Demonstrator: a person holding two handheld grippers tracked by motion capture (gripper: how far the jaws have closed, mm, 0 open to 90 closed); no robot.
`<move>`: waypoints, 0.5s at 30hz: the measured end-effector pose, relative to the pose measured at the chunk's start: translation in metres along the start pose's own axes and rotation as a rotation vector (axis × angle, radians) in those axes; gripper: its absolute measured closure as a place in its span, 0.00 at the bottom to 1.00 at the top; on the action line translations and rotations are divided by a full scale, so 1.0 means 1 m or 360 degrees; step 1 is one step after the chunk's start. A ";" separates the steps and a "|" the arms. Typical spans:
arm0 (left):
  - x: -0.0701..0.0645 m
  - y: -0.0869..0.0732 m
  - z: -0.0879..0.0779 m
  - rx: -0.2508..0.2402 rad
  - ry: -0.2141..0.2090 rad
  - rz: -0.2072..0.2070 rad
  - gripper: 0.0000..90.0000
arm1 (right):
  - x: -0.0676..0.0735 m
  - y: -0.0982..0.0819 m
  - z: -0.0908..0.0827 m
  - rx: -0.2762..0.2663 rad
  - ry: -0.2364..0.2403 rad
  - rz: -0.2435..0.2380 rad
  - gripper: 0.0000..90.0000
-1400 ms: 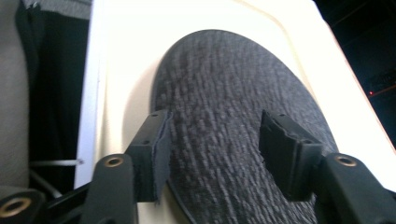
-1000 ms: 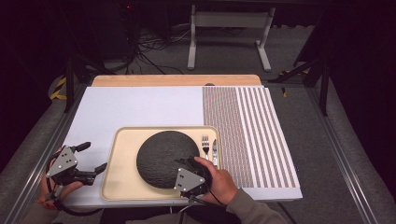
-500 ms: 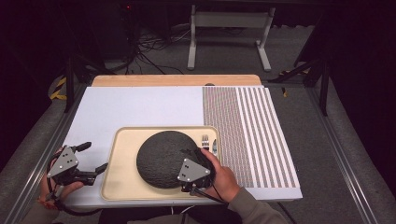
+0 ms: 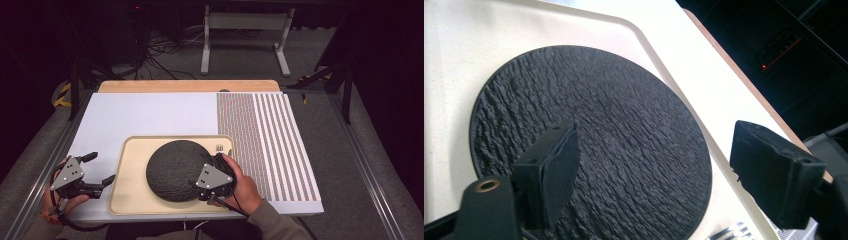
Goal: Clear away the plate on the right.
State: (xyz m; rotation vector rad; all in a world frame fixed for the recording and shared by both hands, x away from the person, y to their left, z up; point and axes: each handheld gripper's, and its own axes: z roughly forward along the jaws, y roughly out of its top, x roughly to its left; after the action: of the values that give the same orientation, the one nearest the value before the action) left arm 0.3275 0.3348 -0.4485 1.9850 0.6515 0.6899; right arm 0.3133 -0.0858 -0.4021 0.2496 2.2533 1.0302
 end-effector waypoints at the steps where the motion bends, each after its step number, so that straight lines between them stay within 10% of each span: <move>1: 0.000 0.000 0.000 0.0000 0.0001 0.0000 0.07 | -0.001 0.000 0.000 0.0007 -0.0006 0.0002 0.23; 15: 0.000 0.000 0.000 -0.0002 0.0004 0.0004 0.07 | -0.010 -0.005 -0.008 0.0038 -0.0070 0.0043 0.21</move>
State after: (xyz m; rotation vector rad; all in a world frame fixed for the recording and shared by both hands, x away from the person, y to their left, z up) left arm 0.3275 0.3349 -0.4484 1.9843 0.6496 0.6941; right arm 0.3166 -0.0988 -0.3971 0.3111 2.2293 1.0030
